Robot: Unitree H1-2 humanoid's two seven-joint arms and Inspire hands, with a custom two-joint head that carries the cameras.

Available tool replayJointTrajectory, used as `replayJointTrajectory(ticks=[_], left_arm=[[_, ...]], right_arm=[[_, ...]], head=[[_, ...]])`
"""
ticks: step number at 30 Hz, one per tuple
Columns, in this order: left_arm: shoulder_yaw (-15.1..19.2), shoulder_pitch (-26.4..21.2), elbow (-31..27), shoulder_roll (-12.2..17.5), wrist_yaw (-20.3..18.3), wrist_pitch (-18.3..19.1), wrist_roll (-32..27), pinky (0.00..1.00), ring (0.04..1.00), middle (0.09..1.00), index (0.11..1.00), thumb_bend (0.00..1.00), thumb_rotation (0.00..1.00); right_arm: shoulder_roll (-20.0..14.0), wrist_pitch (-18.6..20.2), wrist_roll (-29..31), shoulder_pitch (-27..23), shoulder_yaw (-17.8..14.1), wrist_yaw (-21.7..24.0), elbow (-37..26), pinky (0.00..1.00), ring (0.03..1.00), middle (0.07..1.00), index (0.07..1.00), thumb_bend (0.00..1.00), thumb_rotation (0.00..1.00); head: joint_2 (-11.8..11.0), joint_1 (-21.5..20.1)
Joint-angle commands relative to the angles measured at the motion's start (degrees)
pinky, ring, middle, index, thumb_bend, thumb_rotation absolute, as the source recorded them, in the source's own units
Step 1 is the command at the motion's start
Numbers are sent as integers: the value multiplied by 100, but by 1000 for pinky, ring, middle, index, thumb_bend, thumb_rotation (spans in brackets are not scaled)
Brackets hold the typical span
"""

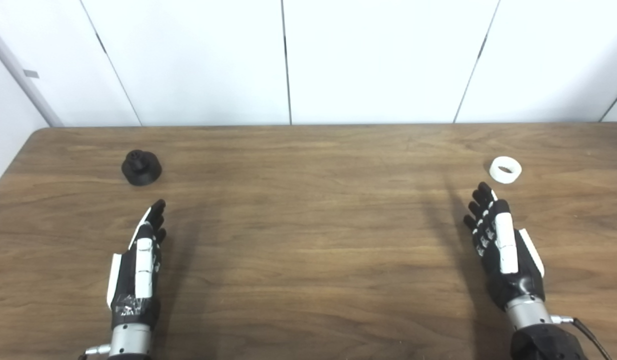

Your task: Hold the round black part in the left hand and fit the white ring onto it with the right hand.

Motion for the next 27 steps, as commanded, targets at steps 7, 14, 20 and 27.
replayJointTrajectory(ticks=[7, 14, 20, 27], left_arm=[[17, -46, -121, 81, -3, -123, -29, 1000, 997, 971, 925, 556, 924], [-40, 1, -146, -26, 54, -165, 57, 1000, 985, 965, 921, 512, 929], [-200, 56, -161, -142, 146, -178, 279, 1000, 987, 963, 917, 520, 941], [-414, 102, -116, -187, 189, -188, 481, 1000, 1000, 979, 931, 483, 943]], right_arm=[[-10, 0, 15, -65, 11, -8, -164, 1000, 1000, 1000, 995, 496, 1000], [-113, -38, -2, -27, -1, 52, -138, 1000, 1000, 1000, 1000, 493, 1000], [-252, -31, 158, 4, -48, 177, -77, 1000, 1000, 1000, 1000, 465, 1000], [-368, -126, 291, 31, -86, 289, 45, 1000, 1000, 1000, 1000, 453, 1000]], head=[[-10, 44], [-126, 540], [-359, 1138], [-674, 1592]])
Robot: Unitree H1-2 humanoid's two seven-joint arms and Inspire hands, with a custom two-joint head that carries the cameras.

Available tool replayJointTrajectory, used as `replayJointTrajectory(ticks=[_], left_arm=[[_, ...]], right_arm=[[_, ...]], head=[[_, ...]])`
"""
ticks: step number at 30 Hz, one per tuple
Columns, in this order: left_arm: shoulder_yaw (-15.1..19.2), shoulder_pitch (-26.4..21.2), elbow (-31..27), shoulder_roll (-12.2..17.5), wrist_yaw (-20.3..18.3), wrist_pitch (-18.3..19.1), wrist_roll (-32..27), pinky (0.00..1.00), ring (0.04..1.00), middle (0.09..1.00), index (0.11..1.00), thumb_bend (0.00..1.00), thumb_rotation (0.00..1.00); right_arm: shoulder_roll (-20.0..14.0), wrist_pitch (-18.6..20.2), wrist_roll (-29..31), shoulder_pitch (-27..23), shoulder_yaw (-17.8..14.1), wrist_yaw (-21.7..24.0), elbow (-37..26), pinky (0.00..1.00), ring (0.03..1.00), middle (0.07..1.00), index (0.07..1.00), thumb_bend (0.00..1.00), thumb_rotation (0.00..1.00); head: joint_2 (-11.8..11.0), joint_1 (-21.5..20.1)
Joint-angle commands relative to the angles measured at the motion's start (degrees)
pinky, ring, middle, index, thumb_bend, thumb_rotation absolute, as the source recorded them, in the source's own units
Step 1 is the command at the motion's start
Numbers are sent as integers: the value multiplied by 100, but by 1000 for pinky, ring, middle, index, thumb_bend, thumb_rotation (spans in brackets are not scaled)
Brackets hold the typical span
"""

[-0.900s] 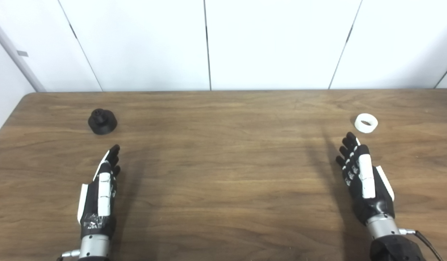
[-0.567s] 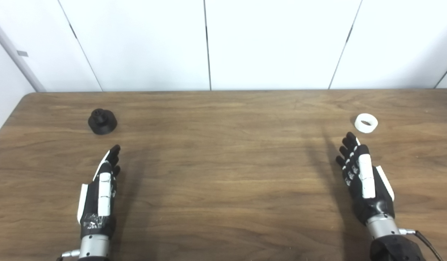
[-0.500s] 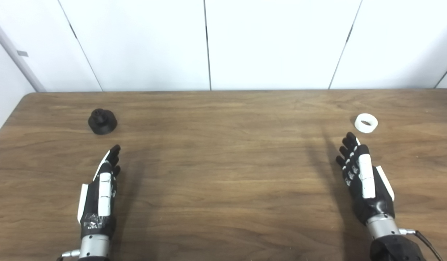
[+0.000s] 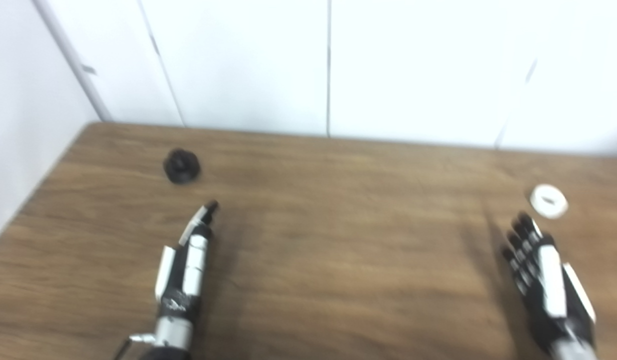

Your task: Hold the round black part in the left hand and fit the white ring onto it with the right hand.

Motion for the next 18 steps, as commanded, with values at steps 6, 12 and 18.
replayJointTrajectory(ticks=[6, 12, 18], left_arm=[[-145, 86, -5, -72, 129, -245, 335, 1000, 1000, 978, 928, 480, 879], [-215, 87, 8, -57, 159, -132, 465, 1000, 1000, 983, 935, 520, 855], [-214, 82, 16, -74, 312, -125, 794, 1000, 1000, 985, 933, 610, 708]], right_arm=[[-80, -29, 80, 9, -19, 52, -22, 1000, 1000, 1000, 1000, 445, 1000], [-97, 33, 81, 23, 26, 73, -92, 1000, 1000, 1000, 1000, 463, 1000], [-97, 20, 65, 7, 26, 47, -84, 1000, 1000, 1000, 1000, 469, 1000]], head=[[-128, 188], [-212, 219], [-232, 199]])
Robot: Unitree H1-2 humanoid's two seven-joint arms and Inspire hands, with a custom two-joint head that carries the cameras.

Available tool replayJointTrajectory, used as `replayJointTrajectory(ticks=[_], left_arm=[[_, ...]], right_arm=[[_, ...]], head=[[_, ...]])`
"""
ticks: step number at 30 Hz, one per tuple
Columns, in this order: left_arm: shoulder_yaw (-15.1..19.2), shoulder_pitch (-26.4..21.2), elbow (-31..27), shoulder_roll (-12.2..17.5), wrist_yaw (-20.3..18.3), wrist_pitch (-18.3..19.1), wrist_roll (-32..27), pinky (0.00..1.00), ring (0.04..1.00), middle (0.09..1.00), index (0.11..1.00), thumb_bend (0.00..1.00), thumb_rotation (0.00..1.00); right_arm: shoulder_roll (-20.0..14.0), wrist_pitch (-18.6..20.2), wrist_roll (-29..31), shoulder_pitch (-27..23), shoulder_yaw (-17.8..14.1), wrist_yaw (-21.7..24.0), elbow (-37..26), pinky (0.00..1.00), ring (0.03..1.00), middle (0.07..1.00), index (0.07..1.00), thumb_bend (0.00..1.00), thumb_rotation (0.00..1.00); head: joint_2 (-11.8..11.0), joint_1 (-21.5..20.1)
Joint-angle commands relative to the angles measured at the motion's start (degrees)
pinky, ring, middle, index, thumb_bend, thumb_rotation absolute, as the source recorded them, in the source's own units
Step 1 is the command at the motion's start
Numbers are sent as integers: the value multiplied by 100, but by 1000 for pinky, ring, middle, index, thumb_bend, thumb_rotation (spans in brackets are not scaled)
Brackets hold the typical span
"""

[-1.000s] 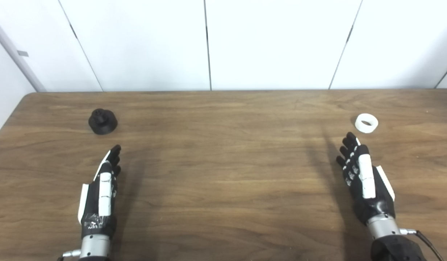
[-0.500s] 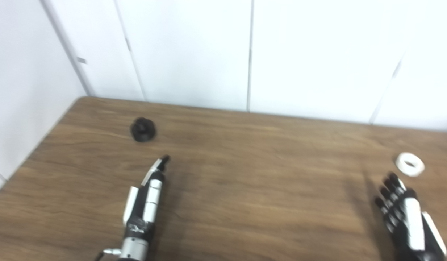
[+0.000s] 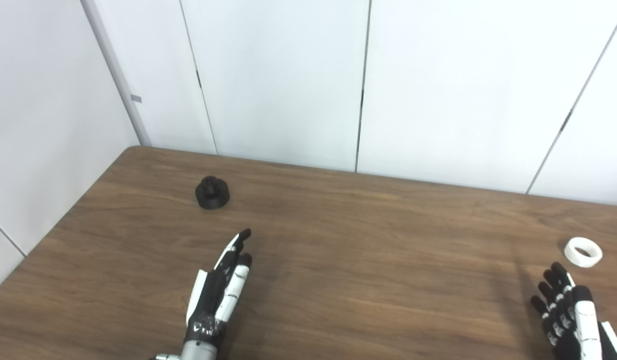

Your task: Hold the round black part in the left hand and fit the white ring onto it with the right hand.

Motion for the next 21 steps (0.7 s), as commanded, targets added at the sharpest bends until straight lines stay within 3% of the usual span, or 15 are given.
replayJointTrajectory(ticks=[1, 3, 5, 8, 10, 16, 21], left_arm=[[-26, 94, -104, -68, 198, 5, 412, 984, 989, 973, 924, 623, 642], [-7, 101, -285, -96, 309, 192, 668, 969, 981, 965, 922, 652, 536], [43, 81, -535, -136, 389, 453, 831, 986, 981, 957, 921, 747, 420], [97, -49, -973, -15, 393, 927, 1145, 993, 980, 955, 920, 853, 342], [140, -206, -1264, 237, 254, 1255, 1390, 998, 984, 959, 917, 907, 309], [244, -662, -1774, 943, -63, 2000, 2309, 1000, 1000, 997, 932, 954, 346], [443, -1081, -1668, 1448, -261, 2421, 2550, 1000, 1000, 1000, 929, 953, 377]], right_arm=[[-53, -8, -10, 2, 2, 23, -81, 1000, 1000, 1000, 1000, 471, 1000], [-53, 7, -18, 2, 5, 19, -104, 1000, 1000, 1000, 1000, 470, 1000], [-59, 30, -13, 2, 7, 23, -135, 1000, 1000, 1000, 1000, 465, 1000], [-58, 32, 3, 1, 11, 34, -162, 1000, 1000, 1000, 1000, 446, 1000], [-56, 50, 27, 6, 10, 42, -172, 1000, 1000, 1000, 1000, 445, 1000], [-36, 108, -32, 6, 51, 16, -229, 1000, 1000, 1000, 1000, 442, 1000], [20, 173, -52, -8, 68, -34, -280, 1000, 1000, 1000, 1000, 400, 1000]], head=[[-1, -11], [-2, -23], [-2, -23], [-5, -46], [-5, -46], [26, -48], [45, -73]])
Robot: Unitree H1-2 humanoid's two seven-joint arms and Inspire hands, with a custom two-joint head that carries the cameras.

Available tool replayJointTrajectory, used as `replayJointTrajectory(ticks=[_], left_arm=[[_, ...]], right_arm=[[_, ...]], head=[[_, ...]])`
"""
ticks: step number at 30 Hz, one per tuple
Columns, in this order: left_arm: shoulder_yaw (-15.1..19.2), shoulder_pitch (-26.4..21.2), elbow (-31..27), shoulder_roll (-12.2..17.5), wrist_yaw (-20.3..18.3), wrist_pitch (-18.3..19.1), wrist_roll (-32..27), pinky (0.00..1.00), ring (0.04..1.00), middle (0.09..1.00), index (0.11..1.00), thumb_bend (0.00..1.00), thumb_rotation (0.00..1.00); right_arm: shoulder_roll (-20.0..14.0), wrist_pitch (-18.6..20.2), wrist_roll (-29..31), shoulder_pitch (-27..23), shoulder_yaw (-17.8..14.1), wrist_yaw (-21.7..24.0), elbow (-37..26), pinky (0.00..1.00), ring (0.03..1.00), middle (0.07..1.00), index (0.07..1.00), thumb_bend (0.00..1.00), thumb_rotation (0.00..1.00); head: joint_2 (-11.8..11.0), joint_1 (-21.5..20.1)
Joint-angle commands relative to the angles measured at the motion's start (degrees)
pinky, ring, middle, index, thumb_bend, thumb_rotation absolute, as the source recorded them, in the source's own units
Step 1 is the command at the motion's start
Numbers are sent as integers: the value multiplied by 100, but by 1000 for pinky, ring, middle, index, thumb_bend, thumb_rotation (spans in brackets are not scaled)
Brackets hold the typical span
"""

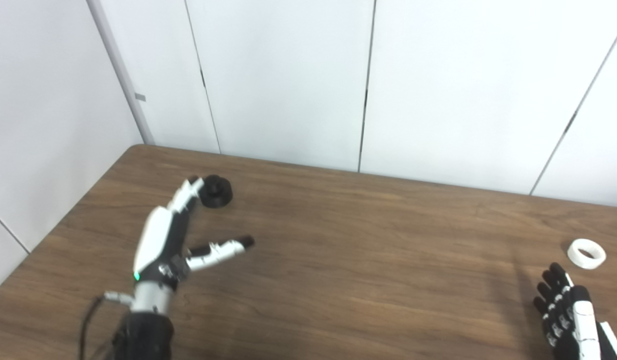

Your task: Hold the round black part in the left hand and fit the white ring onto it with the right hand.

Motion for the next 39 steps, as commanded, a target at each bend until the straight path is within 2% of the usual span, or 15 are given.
replayJointTrajectory(ticks=[1, 4, 8, 13, 22, 29, 39], left_arm=[[114, -259, 24, 248, -33, 118, 177, 1000, 1000, 1000, 927, 956, 378], [201, -467, 318, 494, -58, 250, 261, 1000, 1000, 1000, 919, 968, 390], [315, -731, 847, 733, 18, 221, 250, 1000, 1000, 994, 901, 969, 370], [285, -1088, 1538, 948, 86, 273, 339, 1000, 1000, 992, 895, 975, 393], [41, -1784, 2746, 1150, 220, 200, 299, 1000, 1000, 988, 875, 981, 382], [-239, -2291, 3451, 1189, 161, 467, 320, 1000, 1000, 998, 884, 999, 412], [-673, -2881, 4526, 1223, 355, 503, 410, 1000, 1000, 994, 868, 1000, 408]], right_arm=[[24, 57, -8, -35, 25, -22, -183, 1000, 1000, 1000, 1000, 395, 1000], [39, 144, -23, -42, 35, -53, -252, 1000, 1000, 1000, 1000, 380, 1000], [44, 201, -83, -44, 79, -95, -342, 1000, 1000, 1000, 1000, 355, 1000], [61, 184, -135, -43, 109, -121, -356, 1000, 1000, 1000, 1000, 336, 1000], [87, 217, -152, -28, 126, -133, -429, 1000, 1000, 1000, 1000, 299, 1000], [82, 231, -130, 7, 122, -102, -481, 1000, 1000, 1000, 1000, 291, 1000], [97, 201, -95, 39, 108, -83, -485, 1000, 1000, 1000, 1000, 283, 1000]], head=[[7, -11], [8, -19], [11, -23], [6, -31], [39, -71], [61, -71], [79, -101]])
